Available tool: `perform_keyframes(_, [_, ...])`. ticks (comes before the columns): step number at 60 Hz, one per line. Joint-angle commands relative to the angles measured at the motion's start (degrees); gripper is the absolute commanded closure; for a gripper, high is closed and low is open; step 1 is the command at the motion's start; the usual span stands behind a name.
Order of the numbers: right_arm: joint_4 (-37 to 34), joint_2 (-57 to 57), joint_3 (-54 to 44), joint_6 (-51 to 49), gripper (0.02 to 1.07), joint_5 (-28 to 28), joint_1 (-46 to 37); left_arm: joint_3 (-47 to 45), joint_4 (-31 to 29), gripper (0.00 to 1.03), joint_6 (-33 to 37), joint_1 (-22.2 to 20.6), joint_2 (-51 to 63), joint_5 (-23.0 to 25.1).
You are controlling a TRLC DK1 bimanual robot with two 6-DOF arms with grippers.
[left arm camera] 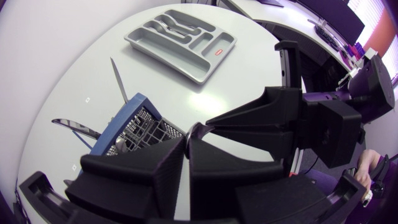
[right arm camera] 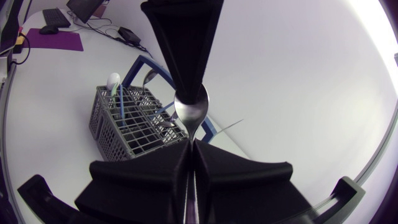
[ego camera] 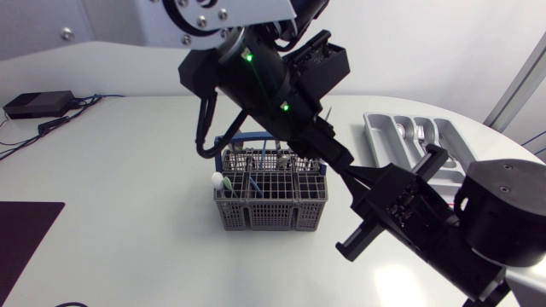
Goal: Unload the cutlery basket into the drawer organizer.
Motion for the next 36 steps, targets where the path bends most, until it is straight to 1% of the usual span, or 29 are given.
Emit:
perform_keyframes(1, [-2.13, -0.65, -1.41, -1.67, 1.01, -1.81, 0.71, 1.07, 0.45, 0.64, -1.7, -0.51, 1.3, 0.48])
perform_keyframes(4, [-2.75, -1.0, -1.5, -1.67, 1.01, -2.34, 0.53, 1.34, 0.54, 0.59, -1.79, -0.43, 1.12, 0.48])
perform_keyframes(6, [-3.18, -1.35, -1.58, -1.67, 1.01, -2.96, 0.44, 1.51, 0.54, 0.52, -1.88, -0.43, 0.86, 0.48])
perform_keyframes(9, [-4.06, -1.97, -1.67, -1.67, 1.01, -3.75, 0.27, 1.78, 0.8, 0.43, -2.14, -0.34, 0.24, 0.48])
perform_keyframes(14, [-5.82, -3.73, -2.02, -1.67, 1.01, -4.63, 0.0, 2.3, 1.33, 0.35, -2.32, 0.63, -0.99, 0.48])
perform_keyframes(15, [-6.35, -4.08, -2.11, -1.67, 1.01, -4.89, -0.17, 2.39, 1.33, 0.35, -2.32, 0.72, -0.99, 0.48])
perform_keyframes(20, [-9.25, -6.89, -2.46, -2.19, 1.01, -8.76, -3.86, 2.39, 2.3, 0.28, -1.44, 3.0, -2.66, 0.48])
perform_keyframes(25, [-12.5, -9.53, -2.64, -3.16, 1.01, -16.93, -11.25, 1.95, 2.38, 0.25, 0.67, 5.11, -4.33, 0.48])
perform_keyframes(27, [-13.91, -10.49, -2.64, -3.95, 1.01, -20.62, -14.59, 1.34, 2.74, 0.23, 1.99, 6.69, -5.21, 0.48])
perform_keyframes(29, [-14.87, -11.11, -2.64, -4.65, 1.01, -23.35, -16.96, 1.16, 2.82, 0.23, 2.43, 7.22, -5.47, 0.48])
perform_keyframes(30, [-15.75, -11.73, -2.64, -5.44, 1.0, -25.9, -19.51, 0.81, 2.82, 0.23, 3.48, 7.66, -5.82, 0.48])
perform_keyframes(34, [-17.33, -12.08, -2.73, -8.08, 1.0, -32.84, -26.19, -0.33, 2.3, 0.23, 5.86, 8.54, -6.53, 0.48])
perform_keyframes(36, [-17.86, -11.81, -2.64, -9.22, 1.0, -35.12, -28.39, -1.3, 2.3, 0.23, 7.0, 9.15, -7.14, 0.48])
